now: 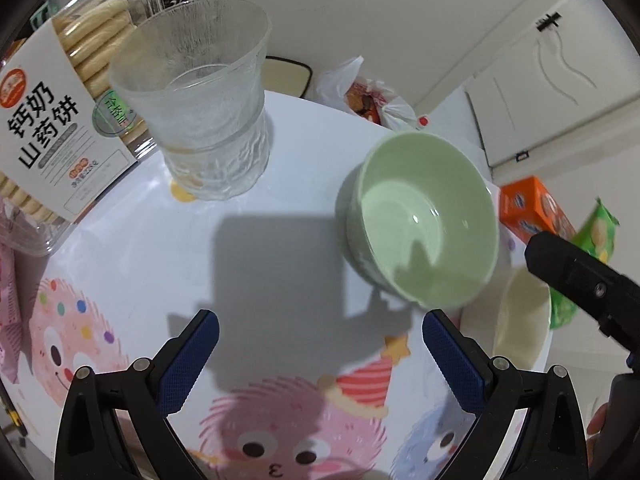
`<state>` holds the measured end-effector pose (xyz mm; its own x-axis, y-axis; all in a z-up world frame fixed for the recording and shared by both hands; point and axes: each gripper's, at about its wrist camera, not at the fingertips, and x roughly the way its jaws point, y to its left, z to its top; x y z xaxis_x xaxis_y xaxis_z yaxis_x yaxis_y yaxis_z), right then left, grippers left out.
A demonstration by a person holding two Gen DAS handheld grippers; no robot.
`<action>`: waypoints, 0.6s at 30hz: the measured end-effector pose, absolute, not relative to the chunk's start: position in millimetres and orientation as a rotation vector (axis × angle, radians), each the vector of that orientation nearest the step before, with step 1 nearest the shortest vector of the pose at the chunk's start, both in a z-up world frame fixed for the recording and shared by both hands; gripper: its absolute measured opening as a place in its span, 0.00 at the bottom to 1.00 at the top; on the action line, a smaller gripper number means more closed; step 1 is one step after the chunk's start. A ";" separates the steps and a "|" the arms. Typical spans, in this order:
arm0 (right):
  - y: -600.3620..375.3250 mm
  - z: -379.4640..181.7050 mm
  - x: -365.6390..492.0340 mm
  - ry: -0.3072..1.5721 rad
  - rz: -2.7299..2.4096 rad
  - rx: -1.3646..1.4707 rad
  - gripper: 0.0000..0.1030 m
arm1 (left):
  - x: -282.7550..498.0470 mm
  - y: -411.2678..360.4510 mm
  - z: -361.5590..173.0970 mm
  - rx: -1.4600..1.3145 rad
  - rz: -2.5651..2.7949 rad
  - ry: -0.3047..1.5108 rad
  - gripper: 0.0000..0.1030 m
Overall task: Organize plates and bowls
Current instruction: 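Move both grippers to another pale green bowl and close them on its rim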
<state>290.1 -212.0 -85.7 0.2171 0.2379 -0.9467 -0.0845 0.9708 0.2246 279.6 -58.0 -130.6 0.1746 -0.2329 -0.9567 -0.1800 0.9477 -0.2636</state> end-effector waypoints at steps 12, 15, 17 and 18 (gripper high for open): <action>-205.1 -122.3 322.8 1.384 0.257 0.080 0.99 | 306.1 -64.1 -150.5 -0.373 0.022 1.400 0.95; -206.4 -127.4 325.5 1.393 0.264 0.088 0.97 | 311.6 -65.8 -154.2 -0.375 0.037 1.396 0.78; -206.7 -130.6 327.0 1.400 0.270 0.099 0.89 | 314.0 -64.5 -156.5 -0.398 0.028 1.400 0.72; -207.0 -132.9 328.2 1.407 0.271 0.106 0.81 | 316.0 -64.7 -157.5 -0.404 0.021 1.401 0.67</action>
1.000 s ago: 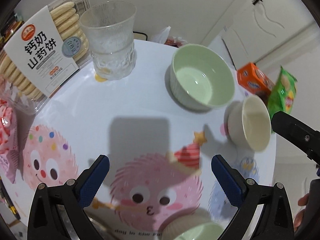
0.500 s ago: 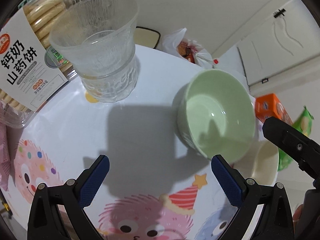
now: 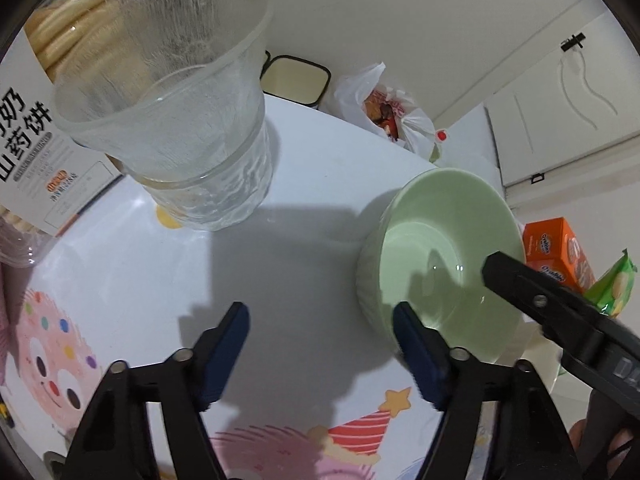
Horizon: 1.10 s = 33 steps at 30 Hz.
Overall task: Organize plates and bowls
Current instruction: 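Move both grippers to another pale green bowl and close them on its rim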
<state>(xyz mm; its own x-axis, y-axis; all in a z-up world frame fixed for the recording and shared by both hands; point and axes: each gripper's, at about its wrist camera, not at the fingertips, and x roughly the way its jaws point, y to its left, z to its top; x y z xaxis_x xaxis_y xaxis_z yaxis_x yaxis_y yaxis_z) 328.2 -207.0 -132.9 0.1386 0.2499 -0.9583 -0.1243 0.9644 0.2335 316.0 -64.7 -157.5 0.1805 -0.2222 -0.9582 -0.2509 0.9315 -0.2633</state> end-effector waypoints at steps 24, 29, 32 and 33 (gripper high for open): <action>-210.9 -152.5 331.5 1.451 0.223 0.127 0.08 | 332.3 -76.7 -154.8 -0.393 -0.074 1.382 0.11; -206.0 -150.1 327.2 1.434 0.221 0.101 0.07 | 328.8 -72.9 -154.0 -0.398 -0.070 1.379 0.10; -205.8 -148.9 322.5 1.431 0.227 0.115 0.07 | 324.1 -72.1 -152.8 -0.380 -0.072 1.380 0.10; -204.7 -148.0 321.0 1.429 0.230 0.114 0.07 | 322.9 -70.7 -152.0 -0.381 -0.071 1.379 0.10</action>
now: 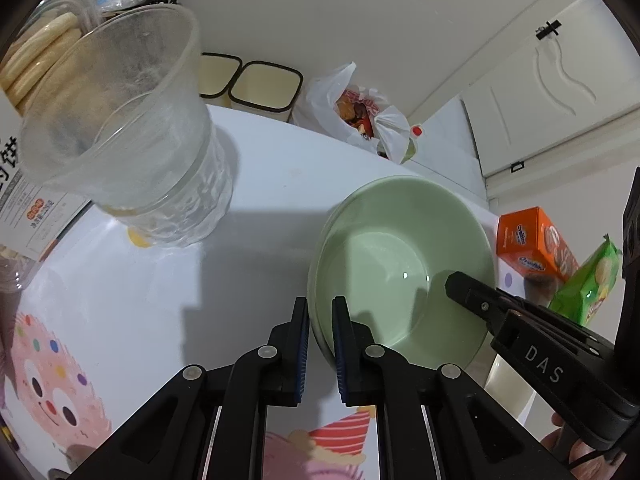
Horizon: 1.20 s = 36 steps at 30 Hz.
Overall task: Organize plates and bowls
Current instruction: 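Move both grippers to another pale green bowl and close them on its rim, then carry the second green bowl with both grippers and lower it into the first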
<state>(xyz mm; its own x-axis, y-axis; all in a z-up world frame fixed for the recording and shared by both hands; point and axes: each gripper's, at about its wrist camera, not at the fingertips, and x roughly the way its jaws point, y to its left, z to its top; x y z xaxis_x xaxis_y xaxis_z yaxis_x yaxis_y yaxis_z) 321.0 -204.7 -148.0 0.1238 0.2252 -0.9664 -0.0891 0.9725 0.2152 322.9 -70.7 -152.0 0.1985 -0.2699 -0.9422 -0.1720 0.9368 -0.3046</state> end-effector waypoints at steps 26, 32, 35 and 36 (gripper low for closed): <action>-192.9 -86.0 227.9 1.349 0.244 0.172 0.08 | 233.0 -55.6 -82.9 -0.278 -0.079 1.303 0.10; -195.6 -75.0 193.9 1.339 0.238 0.171 0.08 | 199.4 -60.0 -77.4 -0.257 -0.094 1.313 0.10; -197.0 -71.6 176.5 1.336 0.237 0.157 0.08 | 183.2 -63.3 -72.9 -0.246 -0.100 1.304 0.10; -198.8 -69.6 168.4 1.331 0.236 0.158 0.08 | 176.6 -65.5 -71.3 -0.247 -0.101 1.299 0.10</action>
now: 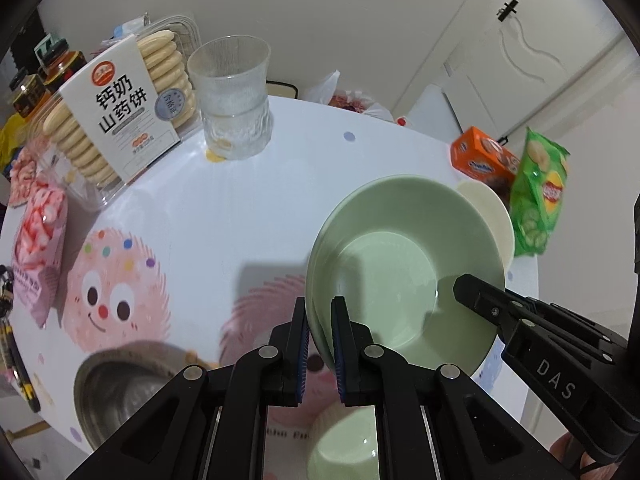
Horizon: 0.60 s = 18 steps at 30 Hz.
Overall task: Organize plates and bowls
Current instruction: 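Carry the second green bowl with both grippers and lower it into the first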
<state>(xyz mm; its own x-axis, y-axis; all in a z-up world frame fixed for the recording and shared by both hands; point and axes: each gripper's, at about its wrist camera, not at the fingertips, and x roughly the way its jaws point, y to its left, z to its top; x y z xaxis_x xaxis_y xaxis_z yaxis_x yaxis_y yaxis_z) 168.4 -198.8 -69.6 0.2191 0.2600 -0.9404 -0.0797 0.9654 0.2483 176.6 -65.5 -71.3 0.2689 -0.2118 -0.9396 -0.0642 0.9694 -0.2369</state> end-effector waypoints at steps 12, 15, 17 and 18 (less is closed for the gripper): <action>-199.7 -49.7 108.2 1.301 0.248 0.137 0.10 | 125.4 -68.8 -49.1 -0.207 -0.103 1.262 0.10; -199.0 -46.0 95.6 1.297 0.254 0.149 0.10 | 113.8 -67.4 -45.6 -0.202 -0.101 1.258 0.10; -198.0 -44.2 88.8 1.296 0.256 0.148 0.10 | 107.0 -66.7 -44.0 -0.201 -0.100 1.257 0.10; -196.1 -43.1 83.8 1.294 0.256 0.143 0.10 | 102.7 -65.5 -43.9 -0.208 -0.102 1.262 0.10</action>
<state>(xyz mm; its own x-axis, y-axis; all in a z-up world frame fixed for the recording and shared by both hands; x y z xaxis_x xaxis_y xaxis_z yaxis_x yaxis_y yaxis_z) 83.8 -196.1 -43.1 0.2505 0.2665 -0.9307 -0.1076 0.9631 0.2469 102.7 -65.5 -43.9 0.3026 -0.1904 -0.9339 -0.0377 0.9767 -0.2114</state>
